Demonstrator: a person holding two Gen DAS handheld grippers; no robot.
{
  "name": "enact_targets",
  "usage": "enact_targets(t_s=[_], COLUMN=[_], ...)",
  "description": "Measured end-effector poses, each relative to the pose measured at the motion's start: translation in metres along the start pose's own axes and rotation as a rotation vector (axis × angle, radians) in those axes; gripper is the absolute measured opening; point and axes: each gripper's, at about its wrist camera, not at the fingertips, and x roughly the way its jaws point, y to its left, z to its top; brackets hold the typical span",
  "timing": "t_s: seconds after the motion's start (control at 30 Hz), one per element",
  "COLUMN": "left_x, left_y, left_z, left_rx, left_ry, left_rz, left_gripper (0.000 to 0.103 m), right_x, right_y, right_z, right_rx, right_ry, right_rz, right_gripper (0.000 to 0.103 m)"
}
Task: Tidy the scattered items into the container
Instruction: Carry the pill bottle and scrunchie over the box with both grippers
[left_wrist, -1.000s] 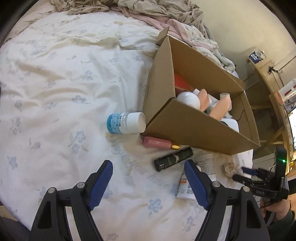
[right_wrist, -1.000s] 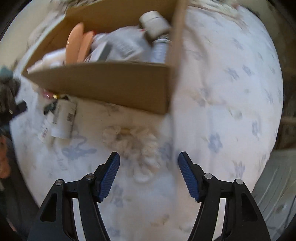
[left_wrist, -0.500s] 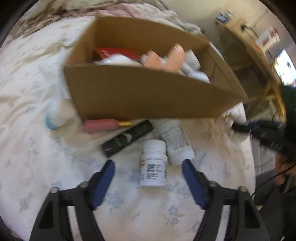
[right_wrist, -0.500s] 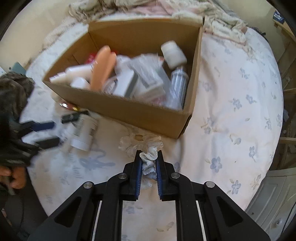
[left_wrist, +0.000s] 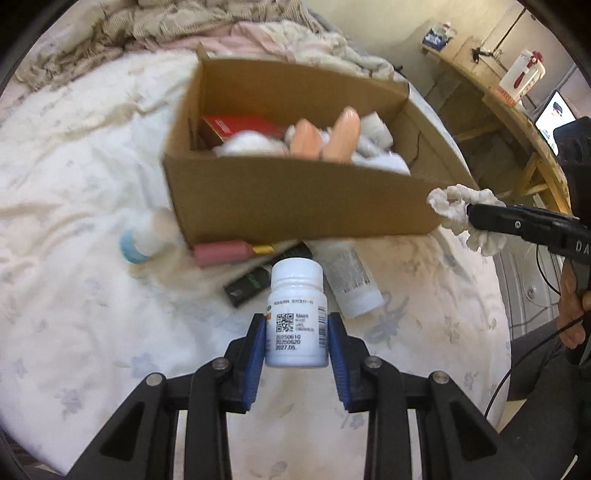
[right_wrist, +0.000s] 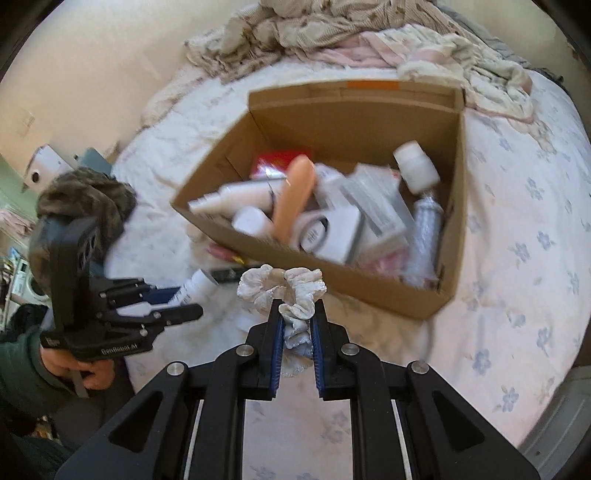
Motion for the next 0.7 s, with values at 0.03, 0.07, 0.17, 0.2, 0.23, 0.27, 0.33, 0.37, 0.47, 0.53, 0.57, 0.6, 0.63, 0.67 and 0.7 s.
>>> enact_targets(t_s=[0.03, 0.07, 0.17, 0.2, 0.23, 0.27, 0.33, 0.37, 0.47, 0.53, 0.57, 0.6, 0.63, 0.67, 0.7], left_x=[-0.008, -0.012, -0.03, -0.034, -0.03, -0.033, -0.04, -0.044, -0.053, -0.055, -0.057, -0.055, -0.052, -0.05, -0.047], left_y=[0.002, 0.001, 0.002, 0.002, -0.005, -0.006, -0.008, -0.009, -0.014, -0.018, -0.019, -0.021, -0.023, -0.024, -0.026], left_z=[0.002, 0.002, 0.009, 0.011, 0.021, 0.025, 0.033, 0.035, 0.049, 0.063, 0.068, 0.075, 0.083, 0.088, 0.095], left_rx=[-0.011, -0.019, -0.049, -0.054, -0.056, -0.054, -0.041, -0.035, -0.01, 0.01, 0.015, 0.02, 0.024, 0.028, 0.036], left_ry=[-0.024, -0.033, -0.074, -0.081, -0.084, -0.087, -0.094, -0.1, -0.12, -0.134, -0.138, -0.139, -0.135, -0.131, -0.125], left_rz=[-0.001, -0.006, -0.017, -0.017, -0.014, -0.011, 0.002, 0.008, 0.028, 0.054, 0.062, 0.072, 0.088, 0.095, 0.097], left_gripper=[0.033, 0.033, 0.033, 0.033, 0.033, 0.033, 0.033, 0.033, 0.033, 0.033, 0.033, 0.033, 0.033, 0.033, 0.033], right_x=[0.0, -0.002, -0.007, -0.009, -0.011, -0.016, -0.017, -0.019, -0.024, -0.025, -0.026, -0.027, -0.027, -0.026, -0.026], right_y=[0.005, 0.007, 0.019, 0.022, 0.024, 0.026, 0.029, 0.03, 0.025, 0.015, 0.009, 0.001, -0.007, -0.017, -0.024], right_z=[0.004, 0.008, 0.018, 0.022, 0.025, 0.028, 0.033, 0.036, 0.043, 0.047, 0.049, 0.051, 0.052, 0.054, 0.054], right_rx=[0.006, 0.009, -0.002, -0.004, -0.006, -0.009, -0.008, -0.007, 0.021, 0.068, 0.094, 0.127, 0.159, 0.197, 0.224], right_ry=[-0.015, -0.028, -0.056, -0.068, -0.081, -0.095, -0.114, -0.126, -0.169, -0.197, -0.204, -0.21, -0.213, -0.211, -0.213], right_rz=[0.022, 0.041, 0.067, 0.078, 0.088, 0.096, 0.111, 0.111, 0.094, 0.069, 0.06, 0.05, 0.043, 0.042, 0.039], right_gripper=[0.015, 0.015, 0.015, 0.015, 0.015, 0.015, 0.015, 0.015, 0.015, 0.015, 0.015, 0.015, 0.015, 0.015, 0.015])
